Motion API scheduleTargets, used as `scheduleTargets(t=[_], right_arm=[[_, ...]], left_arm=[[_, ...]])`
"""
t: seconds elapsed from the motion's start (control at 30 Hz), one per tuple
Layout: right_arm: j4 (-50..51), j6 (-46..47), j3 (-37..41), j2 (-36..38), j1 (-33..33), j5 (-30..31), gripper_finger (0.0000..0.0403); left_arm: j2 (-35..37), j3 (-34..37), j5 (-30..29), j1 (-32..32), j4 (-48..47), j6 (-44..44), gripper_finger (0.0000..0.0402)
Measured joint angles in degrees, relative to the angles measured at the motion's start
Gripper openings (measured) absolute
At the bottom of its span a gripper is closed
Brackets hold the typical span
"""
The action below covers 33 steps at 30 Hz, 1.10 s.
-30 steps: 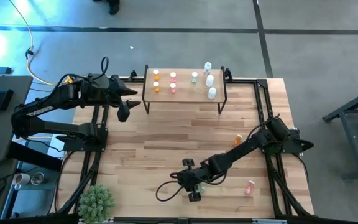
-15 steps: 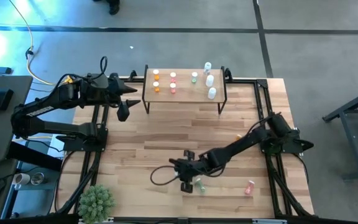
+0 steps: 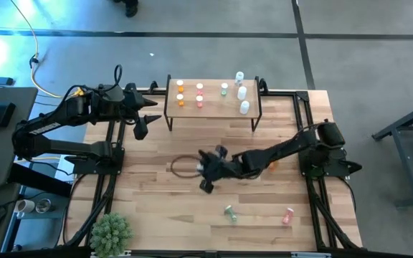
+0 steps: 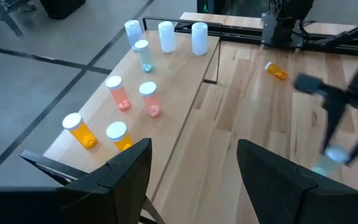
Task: Pick and place medicine bottles onto shelf by color
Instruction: Put the left blue pill bottle on the shelf aligned with the blue pill bottle
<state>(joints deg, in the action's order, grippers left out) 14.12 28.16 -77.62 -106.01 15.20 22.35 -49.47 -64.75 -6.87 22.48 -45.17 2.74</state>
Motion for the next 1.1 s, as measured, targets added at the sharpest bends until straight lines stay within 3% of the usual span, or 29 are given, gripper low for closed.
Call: scheduleTargets(t=[0.3, 0.53, 0.83, 1.1], right_arm=[[1.57, -5.1, 0.0, 7.66, -5.11, 11.2, 0.0099], [2.41, -11.39, 0.0, 16.19, -11.01, 13.83, 0.0099], [2.95, -18.98, -0.04, 25.92, -21.9, 12.25, 0.0099], [2.47, -22.22, -0.04, 28.45, -32.5, 0.39, 0.0099]], left_arm=[[0.02, 0.0, 0.02, 0.0, 0.0, -0.46, 0.0227], [0.02, 0.0, -0.69, 0.0, 0.0, -0.61, 0.0227], [0.0, 0.0, -7.11, 0.0, 0.76, -4.82, 0.0227], [-0.35, 0.0, -12.59, 0.0, 6.37, -5.57, 0.0227]])
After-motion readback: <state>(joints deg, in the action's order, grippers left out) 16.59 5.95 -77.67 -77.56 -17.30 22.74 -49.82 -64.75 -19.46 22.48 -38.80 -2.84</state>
